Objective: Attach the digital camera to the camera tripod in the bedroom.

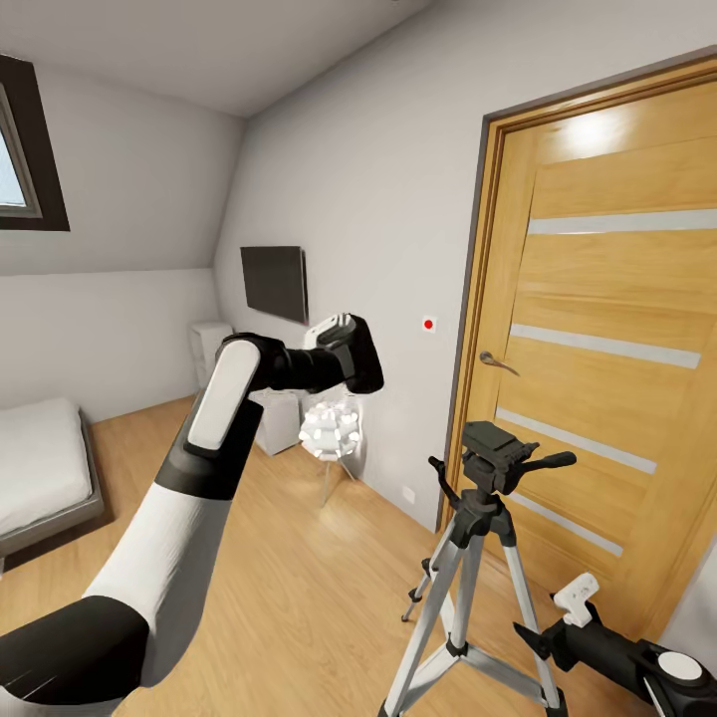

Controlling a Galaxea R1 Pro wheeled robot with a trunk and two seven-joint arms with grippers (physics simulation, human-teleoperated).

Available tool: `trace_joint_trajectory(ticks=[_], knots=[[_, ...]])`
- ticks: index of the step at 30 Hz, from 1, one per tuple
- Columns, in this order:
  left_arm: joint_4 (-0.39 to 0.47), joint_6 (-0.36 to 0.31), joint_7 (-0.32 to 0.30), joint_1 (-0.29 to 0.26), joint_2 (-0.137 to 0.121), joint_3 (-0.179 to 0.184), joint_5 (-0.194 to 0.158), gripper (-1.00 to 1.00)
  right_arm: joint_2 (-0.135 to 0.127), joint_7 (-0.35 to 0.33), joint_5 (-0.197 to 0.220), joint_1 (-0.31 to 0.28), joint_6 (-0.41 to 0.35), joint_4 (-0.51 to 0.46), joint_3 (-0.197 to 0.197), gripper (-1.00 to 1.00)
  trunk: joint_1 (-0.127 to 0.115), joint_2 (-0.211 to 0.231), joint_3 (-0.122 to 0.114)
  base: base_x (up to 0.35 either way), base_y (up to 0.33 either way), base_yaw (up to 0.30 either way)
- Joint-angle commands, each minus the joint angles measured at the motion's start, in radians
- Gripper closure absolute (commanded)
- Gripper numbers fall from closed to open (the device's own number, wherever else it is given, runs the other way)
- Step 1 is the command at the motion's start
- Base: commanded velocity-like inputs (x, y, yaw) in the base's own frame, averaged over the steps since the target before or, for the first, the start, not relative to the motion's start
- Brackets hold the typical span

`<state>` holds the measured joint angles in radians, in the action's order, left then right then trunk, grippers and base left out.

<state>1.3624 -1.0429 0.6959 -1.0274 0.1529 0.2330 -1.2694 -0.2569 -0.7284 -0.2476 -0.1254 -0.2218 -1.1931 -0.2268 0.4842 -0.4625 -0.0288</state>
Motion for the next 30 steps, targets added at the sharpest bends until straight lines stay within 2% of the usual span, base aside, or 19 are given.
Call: trace_joint_trajectory(ticks=[1,3,5,10,18,23,30], knots=[[0.001,-0.004,0.021,-0.005,0.000,0.005,-0.024,1.00,0.000,-0.006,-0.005,-0.002,-0.004,0.001,-0.002,-1.00,0.000,-0.001,0.000,0.000,0.000,0.000],[0.001,-0.004,0.048,-0.014,0.000,0.020,-0.070,1.00,0.001,-0.007,-0.004,-0.011,-0.003,0.017,-0.002,-1.00,0.000,-0.001,0.000,0.000,0.000,0.000],[0.001,-0.004,0.059,-0.017,0.001,0.027,-0.090,1.00,0.001,-0.008,-0.004,-0.018,0.006,0.031,-0.002,-1.00,0.000,-0.001,0.000,0.000,0.000,0.000],[0.003,-0.004,0.072,-0.022,0.002,0.035,-0.124,1.00,0.001,-0.010,-0.005,-0.029,0.055,0.053,-0.002,-1.00,0.000,-0.001,0.000,0.000,0.000,0.000],[0.005,-0.004,0.077,-0.024,-0.001,0.034,-0.188,1.00,0.002,-0.014,-0.006,-0.032,0.076,0.061,0.002,-1.00,0.000,-0.001,0.000,0.000,0.000,0.000],[0.014,-0.004,0.078,-0.022,-0.002,0.031,-0.206,1.00,0.002,-0.014,-0.007,-0.033,0.081,0.079,0.004,-1.00,0.000,-0.001,0.000,0.000,0.000,0.000],[0.034,-0.004,0.078,-0.019,-0.005,0.035,-0.269,1.00,0.019,-0.013,-0.005,-0.048,0.144,0.126,0.004,-1.00,0.000,-0.001,0.000,0.000,0.000,0.000]])
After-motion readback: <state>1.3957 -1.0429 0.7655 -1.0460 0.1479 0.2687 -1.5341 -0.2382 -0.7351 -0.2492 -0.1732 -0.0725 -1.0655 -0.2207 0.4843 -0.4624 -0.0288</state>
